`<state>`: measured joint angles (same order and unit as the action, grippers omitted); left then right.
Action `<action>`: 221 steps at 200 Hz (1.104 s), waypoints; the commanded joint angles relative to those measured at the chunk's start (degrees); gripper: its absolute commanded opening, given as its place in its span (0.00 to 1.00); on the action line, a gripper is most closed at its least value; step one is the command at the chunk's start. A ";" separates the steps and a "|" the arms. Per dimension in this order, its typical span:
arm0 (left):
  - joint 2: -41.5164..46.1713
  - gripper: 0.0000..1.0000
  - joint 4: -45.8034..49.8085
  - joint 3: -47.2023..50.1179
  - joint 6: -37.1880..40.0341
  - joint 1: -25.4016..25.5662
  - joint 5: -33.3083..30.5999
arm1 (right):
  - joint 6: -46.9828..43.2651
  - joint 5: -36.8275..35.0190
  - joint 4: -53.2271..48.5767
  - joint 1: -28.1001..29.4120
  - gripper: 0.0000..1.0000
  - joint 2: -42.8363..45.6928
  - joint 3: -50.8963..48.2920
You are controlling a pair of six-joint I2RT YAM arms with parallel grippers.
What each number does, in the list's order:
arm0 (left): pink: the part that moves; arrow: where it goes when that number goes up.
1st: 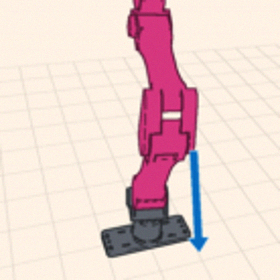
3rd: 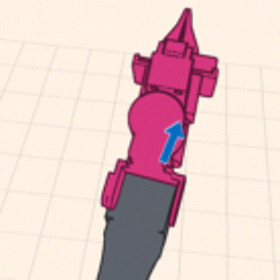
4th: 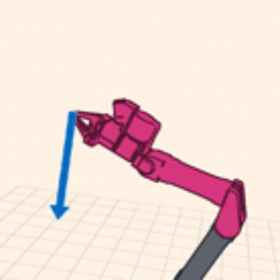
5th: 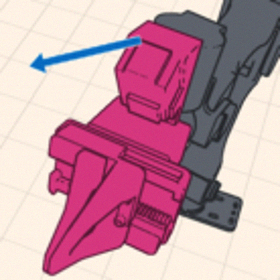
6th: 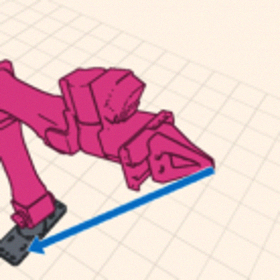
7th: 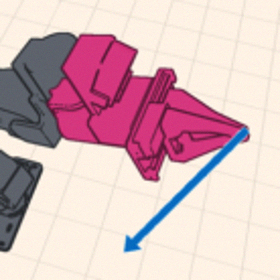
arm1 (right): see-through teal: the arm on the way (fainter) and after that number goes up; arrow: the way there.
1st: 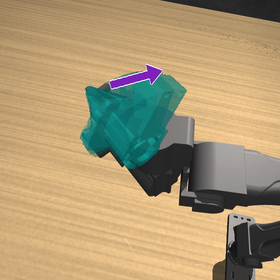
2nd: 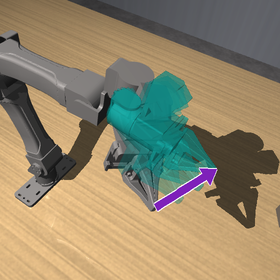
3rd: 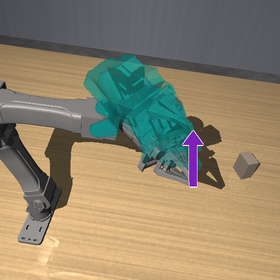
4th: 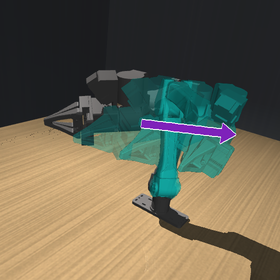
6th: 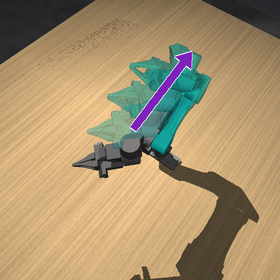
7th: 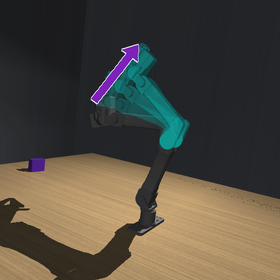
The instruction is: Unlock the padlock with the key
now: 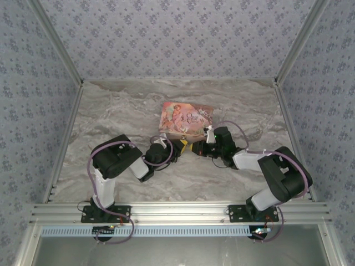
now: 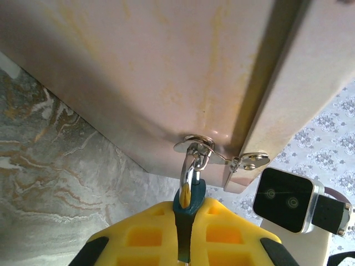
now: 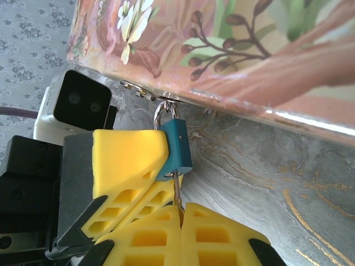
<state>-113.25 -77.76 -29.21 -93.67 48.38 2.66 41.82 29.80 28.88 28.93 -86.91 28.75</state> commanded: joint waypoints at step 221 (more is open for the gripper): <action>-0.04 0.00 -0.64 -1.08 2.61 2.33 5.35 | 1.87 -1.33 2.10 2.42 0.00 -3.67 7.51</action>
<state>-113.25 -77.58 -29.21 -91.96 48.25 0.32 43.99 29.43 26.26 29.85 -88.71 32.14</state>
